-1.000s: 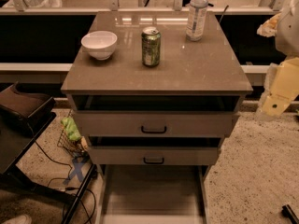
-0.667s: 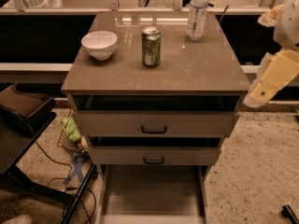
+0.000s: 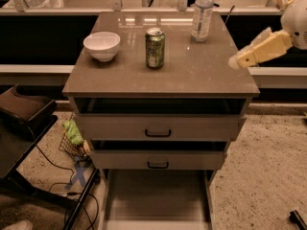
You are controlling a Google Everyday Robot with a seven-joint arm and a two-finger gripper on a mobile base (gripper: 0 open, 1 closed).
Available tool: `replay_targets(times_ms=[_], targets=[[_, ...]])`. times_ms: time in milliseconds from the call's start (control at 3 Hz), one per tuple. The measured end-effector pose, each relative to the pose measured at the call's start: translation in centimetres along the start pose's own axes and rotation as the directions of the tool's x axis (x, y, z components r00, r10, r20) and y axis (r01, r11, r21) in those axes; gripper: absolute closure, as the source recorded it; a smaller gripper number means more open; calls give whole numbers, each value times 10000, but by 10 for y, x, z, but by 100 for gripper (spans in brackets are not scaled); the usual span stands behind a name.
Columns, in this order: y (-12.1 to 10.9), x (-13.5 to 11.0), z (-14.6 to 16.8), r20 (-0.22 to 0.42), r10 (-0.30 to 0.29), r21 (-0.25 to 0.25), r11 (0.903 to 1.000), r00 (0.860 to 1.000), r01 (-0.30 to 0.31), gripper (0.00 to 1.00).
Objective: Place green can into bottom drawer
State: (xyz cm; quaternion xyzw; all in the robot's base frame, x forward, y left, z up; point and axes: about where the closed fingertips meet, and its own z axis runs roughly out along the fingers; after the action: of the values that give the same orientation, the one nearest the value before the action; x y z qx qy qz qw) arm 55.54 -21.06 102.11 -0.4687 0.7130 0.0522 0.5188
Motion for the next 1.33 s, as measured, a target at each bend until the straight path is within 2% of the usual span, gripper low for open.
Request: replay_targets(times_ms=[333,667,1000,1333], targets=[[-11,-21,2,484,153,526,9985,9987,-178,0],[-12,-18,0,324,184,583,9981,9993,-203,0],[-16,-19,26,755,652,468,9965,9950,-688,0],[-26,-25,109,2101,1448,-91,9892,9669,-1461,0]])
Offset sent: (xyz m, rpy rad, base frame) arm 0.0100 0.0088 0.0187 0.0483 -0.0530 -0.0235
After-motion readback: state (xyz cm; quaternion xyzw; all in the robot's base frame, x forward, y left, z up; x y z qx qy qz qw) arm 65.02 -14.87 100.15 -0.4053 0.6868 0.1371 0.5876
